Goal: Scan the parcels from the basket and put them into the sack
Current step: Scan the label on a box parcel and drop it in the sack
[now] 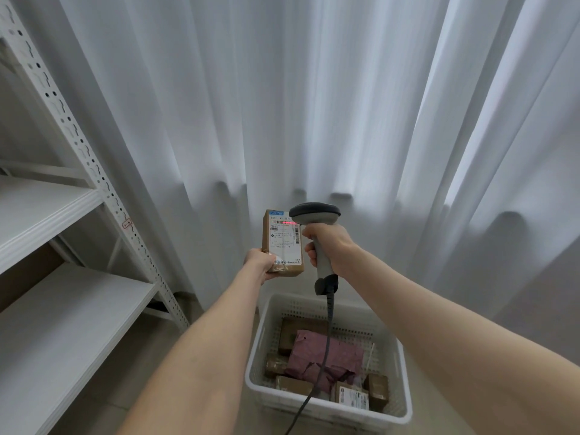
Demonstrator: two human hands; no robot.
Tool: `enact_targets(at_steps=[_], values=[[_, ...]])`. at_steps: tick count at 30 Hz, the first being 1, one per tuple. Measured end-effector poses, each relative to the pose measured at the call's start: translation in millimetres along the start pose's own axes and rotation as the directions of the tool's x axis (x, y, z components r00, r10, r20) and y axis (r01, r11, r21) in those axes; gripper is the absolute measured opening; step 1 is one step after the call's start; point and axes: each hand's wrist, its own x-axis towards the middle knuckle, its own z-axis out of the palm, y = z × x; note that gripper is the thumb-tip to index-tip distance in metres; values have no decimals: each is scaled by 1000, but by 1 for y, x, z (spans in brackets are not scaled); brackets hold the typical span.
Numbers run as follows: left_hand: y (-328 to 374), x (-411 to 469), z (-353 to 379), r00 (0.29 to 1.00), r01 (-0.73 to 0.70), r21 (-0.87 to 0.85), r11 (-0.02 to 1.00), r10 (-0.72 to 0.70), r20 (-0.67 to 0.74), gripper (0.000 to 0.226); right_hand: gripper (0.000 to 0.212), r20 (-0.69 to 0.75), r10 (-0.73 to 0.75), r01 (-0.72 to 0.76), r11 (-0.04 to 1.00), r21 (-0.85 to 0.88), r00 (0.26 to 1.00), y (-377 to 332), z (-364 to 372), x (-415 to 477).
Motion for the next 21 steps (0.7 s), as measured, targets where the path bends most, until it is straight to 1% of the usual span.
enact_targets(at_steps=[12,17,19,21], values=[[-7,5,-7,1000,7,13,1000,-8,23,11,4,-28,3,-3,1000,-9,1000,4,5,-3],[-15,-1,-17,999,30,48,998,-31,26,12,17,-17,11,-11,1000,15,1000,15,10,-1],[-22,-7,-27,1000,27,138,990,-29,11,19,18,-19,28,-27,998,55,999,23,12,-2],[-29,-12,-41,1000,22,216,976,-18,-21,33,13,-19,52,-49,992,119,998,31,16,-3]])
